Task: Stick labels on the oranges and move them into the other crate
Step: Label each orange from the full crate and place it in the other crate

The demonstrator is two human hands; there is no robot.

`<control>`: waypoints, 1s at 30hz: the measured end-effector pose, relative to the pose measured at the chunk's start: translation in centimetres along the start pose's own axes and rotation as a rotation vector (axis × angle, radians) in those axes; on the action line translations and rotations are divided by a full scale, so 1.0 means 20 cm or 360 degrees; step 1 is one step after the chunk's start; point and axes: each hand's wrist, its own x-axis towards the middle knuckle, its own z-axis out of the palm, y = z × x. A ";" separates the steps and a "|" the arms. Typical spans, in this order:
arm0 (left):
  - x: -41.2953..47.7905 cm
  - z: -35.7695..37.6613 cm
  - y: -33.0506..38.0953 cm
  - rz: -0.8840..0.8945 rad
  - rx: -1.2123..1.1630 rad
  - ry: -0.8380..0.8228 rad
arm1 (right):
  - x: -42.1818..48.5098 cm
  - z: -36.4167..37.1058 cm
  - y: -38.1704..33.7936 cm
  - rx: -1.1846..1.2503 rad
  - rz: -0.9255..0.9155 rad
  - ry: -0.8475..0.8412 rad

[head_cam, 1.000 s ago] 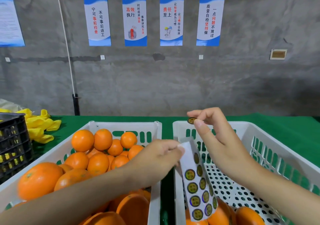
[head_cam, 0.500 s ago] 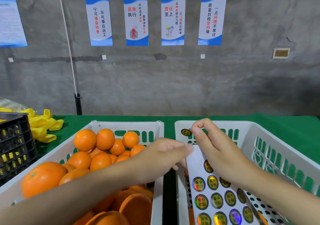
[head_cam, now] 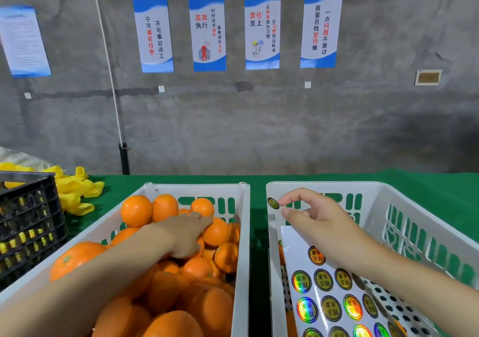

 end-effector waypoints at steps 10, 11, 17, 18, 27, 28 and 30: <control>0.11 0.03 0.12 0.0131 0.0529 0.0170 | -0.01 0.00 0.00 -0.0028 -0.0007 -0.0065; 0.10 0.02 0.12 0.0138 0.0525 0.0247 | -0.01 0.00 0.00 -0.0018 -0.0006 -0.0071; 0.09 0.03 0.14 0.0138 0.0614 0.0266 | -0.01 0.00 0.01 0.0028 -0.0022 -0.0126; 0.09 0.03 0.14 0.0139 0.0526 0.0224 | -0.01 0.00 0.01 0.0037 -0.0021 -0.0135; -0.01 -0.09 0.13 0.0031 -0.0548 0.0758 | 0.01 -0.02 -0.02 0.0135 0.0057 -0.0090; -0.03 -0.10 0.16 0.0017 -0.0702 0.0857 | 0.01 -0.02 -0.03 0.0185 0.0051 -0.0044; -0.05 -0.11 0.21 0.0025 -0.0860 0.1051 | 0.02 -0.04 -0.06 0.0295 0.0048 0.0078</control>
